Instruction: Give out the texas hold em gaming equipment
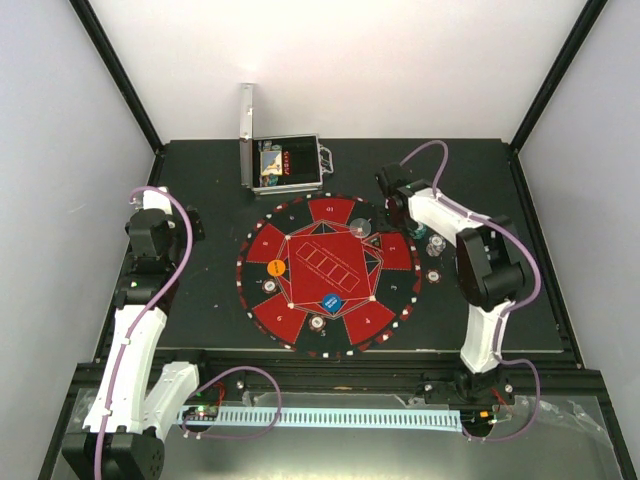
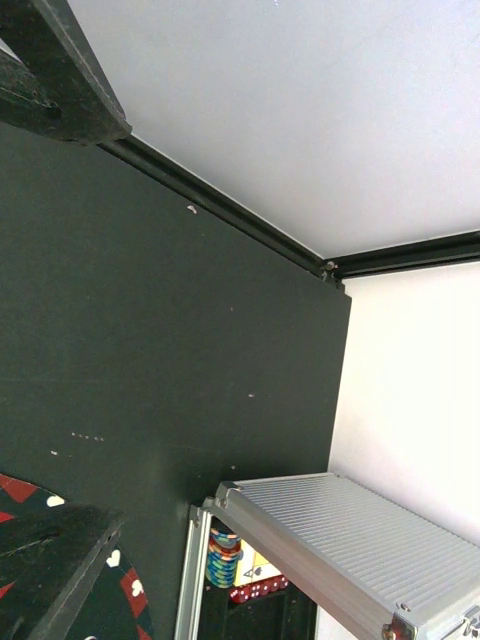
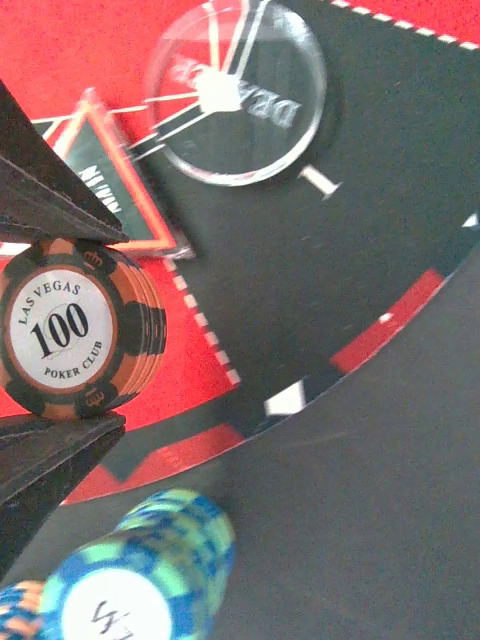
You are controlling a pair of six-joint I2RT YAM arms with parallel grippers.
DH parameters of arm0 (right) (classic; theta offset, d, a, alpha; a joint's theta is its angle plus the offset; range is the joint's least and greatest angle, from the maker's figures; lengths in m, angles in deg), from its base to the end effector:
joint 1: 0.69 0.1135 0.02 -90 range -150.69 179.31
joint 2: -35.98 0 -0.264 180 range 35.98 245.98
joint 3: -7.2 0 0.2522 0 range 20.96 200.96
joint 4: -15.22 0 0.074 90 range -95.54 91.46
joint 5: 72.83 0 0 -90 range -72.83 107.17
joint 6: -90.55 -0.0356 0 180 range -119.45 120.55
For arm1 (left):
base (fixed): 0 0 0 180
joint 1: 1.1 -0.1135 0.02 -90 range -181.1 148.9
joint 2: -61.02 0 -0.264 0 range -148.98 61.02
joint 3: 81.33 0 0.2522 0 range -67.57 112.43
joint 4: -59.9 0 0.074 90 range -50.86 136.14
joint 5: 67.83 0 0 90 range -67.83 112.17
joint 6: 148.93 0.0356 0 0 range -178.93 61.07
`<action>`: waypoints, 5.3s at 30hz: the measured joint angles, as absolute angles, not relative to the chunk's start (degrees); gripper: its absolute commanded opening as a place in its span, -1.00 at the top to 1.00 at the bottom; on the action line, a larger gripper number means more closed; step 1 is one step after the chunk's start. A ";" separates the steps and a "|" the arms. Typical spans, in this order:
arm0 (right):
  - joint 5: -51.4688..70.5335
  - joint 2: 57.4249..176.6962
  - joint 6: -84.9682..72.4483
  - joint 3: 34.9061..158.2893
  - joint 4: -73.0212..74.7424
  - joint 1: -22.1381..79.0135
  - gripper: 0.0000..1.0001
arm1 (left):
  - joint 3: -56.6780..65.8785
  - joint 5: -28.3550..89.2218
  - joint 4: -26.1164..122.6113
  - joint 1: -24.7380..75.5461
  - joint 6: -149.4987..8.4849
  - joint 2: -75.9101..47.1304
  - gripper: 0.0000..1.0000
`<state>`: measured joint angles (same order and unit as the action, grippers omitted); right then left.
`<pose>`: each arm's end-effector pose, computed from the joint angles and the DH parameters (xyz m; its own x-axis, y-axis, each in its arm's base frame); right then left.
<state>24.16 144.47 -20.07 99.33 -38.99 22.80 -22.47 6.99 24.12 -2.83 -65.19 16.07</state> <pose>0.3521 0.1483 0.1897 -0.9357 -0.0255 -0.3518 -0.0309 0.9995 0.0097 0.1782 0.0147 0.3203 -0.3404 -0.1156 -0.9331 -0.3110 0.9504 -0.0042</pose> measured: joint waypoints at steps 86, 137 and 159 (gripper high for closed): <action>26.76 137.41 -16.37 87.90 -38.79 8.63 0.00 | -22.47 7.06 24.17 -2.09 -65.19 16.02 -0.98; 22.54 122.54 -22.19 77.08 -43.71 52.06 0.28 | -22.47 7.23 24.17 -2.09 -65.19 16.05 -0.98; 23.11 133.98 -22.30 78.48 -37.09 68.08 0.26 | -22.47 7.25 24.14 -1.70 -65.19 16.79 -0.98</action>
